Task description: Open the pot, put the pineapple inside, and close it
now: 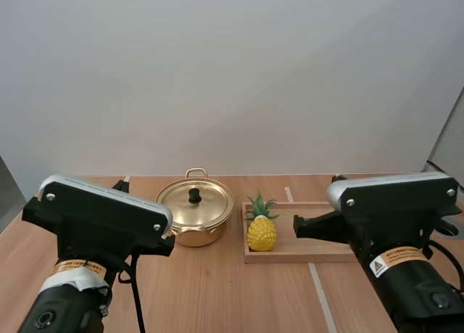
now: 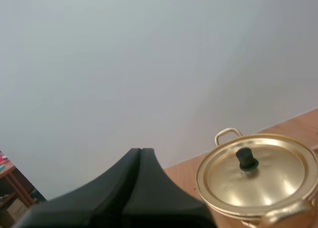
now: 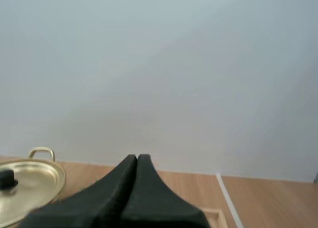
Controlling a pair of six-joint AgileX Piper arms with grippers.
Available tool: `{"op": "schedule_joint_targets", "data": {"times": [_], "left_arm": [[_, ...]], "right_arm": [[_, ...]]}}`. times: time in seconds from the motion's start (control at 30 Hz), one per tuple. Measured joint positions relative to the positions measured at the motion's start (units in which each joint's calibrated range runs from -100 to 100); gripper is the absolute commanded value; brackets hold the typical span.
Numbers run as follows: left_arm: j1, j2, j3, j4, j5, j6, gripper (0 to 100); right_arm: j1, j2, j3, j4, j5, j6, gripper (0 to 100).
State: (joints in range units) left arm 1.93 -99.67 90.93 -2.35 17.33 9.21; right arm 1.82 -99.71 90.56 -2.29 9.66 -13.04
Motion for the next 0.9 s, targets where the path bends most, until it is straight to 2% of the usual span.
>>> {"op": "schedule_joint_targets", "data": {"times": [0.33, 0.57, 0.9], "left_arm": [[0.0, -0.2, -12.4, -1.2, -2.1, -8.0, 0], [0.0, 0.3, -18.7, -1.2, -11.4, -8.8, 0], [0.0, 8.2, -26.8, -1.3, -13.8, -10.0, 0]], "right_arm": [[0.0, 0.0, -7.2, 1.0, -2.6, 0.0, 0], [0.0, -0.1, -13.7, 1.1, -7.4, 0.0, 0], [0.0, 6.7, -24.2, 1.2, -9.1, 0.0, 0]]}}
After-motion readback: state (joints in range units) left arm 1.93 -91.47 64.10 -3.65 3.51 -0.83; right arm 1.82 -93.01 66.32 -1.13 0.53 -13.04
